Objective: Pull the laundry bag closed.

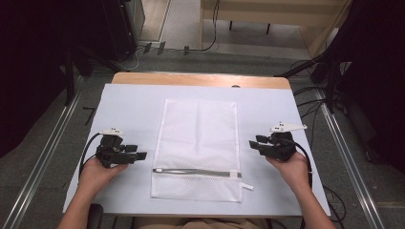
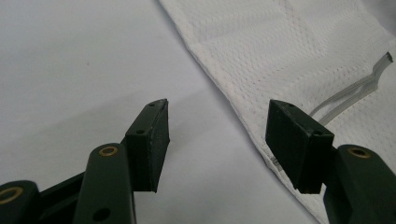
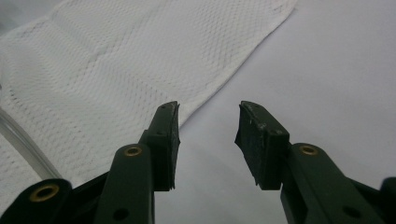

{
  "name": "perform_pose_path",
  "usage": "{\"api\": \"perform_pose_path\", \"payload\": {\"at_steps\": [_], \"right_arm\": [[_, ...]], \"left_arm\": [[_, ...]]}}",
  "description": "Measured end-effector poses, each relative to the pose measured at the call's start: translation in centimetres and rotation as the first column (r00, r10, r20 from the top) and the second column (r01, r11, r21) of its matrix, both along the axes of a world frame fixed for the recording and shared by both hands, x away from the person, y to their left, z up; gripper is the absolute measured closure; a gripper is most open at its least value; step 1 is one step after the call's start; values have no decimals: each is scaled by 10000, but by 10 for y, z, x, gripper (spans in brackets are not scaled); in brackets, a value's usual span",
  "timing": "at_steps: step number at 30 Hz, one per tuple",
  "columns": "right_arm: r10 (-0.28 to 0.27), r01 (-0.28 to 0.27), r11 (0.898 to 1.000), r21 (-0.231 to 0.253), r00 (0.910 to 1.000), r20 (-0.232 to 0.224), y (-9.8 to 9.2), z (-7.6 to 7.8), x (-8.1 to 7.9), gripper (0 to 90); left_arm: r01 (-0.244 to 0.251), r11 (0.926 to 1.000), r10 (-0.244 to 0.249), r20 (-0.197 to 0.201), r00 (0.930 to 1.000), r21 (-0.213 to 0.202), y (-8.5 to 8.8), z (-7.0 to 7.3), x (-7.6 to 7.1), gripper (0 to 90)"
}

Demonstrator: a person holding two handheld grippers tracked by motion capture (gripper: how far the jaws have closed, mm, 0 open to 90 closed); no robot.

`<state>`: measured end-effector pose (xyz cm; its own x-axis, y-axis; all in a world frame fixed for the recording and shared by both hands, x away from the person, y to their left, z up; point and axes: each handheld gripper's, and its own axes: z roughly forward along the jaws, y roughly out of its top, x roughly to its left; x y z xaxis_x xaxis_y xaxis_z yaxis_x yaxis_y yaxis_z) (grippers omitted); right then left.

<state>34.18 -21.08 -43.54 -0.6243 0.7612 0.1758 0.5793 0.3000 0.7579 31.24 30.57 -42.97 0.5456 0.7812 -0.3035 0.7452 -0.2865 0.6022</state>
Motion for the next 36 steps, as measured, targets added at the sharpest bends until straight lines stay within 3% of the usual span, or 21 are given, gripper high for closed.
{"api": "perform_pose_path", "payload": {"at_steps": [7,19,25,31,36], "right_arm": [[312,-314,9994,-140,9995,-103,7,1,-3,583],[977,-977,9951,-174,9952,-13,26,9,-10,600],[1538,-1535,9880,-139,9879,205,42,15,-15,641],[1894,-1894,9819,45,9819,-84,54,18,-17,691],[2126,-2128,9771,-86,9770,-169,66,19,-19,715]], "left_arm": [[48,10000,-49,-97,9999,-57,0,1,0,427],[-45,10000,45,107,9999,-9,1,3,-7,423],[-148,9999,148,191,9997,28,4,3,-11,420],[-272,9996,272,216,9994,19,8,3,-12,414],[-335,9994,335,248,9991,-15,9,3,-12,413]]}}
